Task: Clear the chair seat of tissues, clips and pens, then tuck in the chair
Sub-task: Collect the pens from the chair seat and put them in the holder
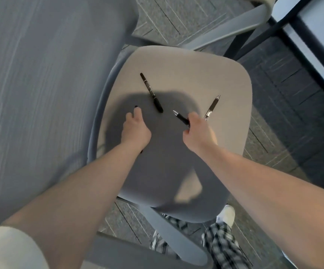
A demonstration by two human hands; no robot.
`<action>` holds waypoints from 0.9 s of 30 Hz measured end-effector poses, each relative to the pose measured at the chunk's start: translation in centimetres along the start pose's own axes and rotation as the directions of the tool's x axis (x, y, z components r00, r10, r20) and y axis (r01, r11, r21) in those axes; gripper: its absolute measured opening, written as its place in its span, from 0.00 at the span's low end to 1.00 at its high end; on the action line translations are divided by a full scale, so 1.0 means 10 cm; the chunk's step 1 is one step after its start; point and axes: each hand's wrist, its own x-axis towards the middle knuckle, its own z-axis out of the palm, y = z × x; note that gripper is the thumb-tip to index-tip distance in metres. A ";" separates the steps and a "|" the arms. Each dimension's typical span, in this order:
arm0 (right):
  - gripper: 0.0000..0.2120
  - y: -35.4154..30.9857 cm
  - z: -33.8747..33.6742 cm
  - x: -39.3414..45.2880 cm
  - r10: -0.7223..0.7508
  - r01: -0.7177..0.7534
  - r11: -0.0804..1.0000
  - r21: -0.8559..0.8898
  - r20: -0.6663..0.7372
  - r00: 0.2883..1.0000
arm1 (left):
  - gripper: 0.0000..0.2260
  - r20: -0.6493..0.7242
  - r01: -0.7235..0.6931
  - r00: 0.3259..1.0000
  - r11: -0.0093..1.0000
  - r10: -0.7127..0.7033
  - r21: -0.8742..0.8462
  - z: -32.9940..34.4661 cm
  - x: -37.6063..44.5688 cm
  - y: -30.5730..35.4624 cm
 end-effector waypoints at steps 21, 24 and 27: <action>0.17 0.44 -0.06 0.49 0.378 -0.322 0.893 0.314 -0.135 0.916 | 0.20 -0.174 -0.034 0.984 0.998 0.024 -0.053 0.18 0.81 0.65; 0.18 0.44 -0.10 0.50 0.374 -0.324 0.893 0.313 -0.113 0.921 | 0.23 -0.167 -0.069 0.984 0.995 0.056 -0.069 0.17 0.78 0.67; 0.15 0.44 -0.17 0.48 0.361 -0.321 0.897 0.305 -0.084 0.929 | 0.23 -0.135 -0.121 0.985 0.989 0.109 -0.081 0.13 0.72 0.67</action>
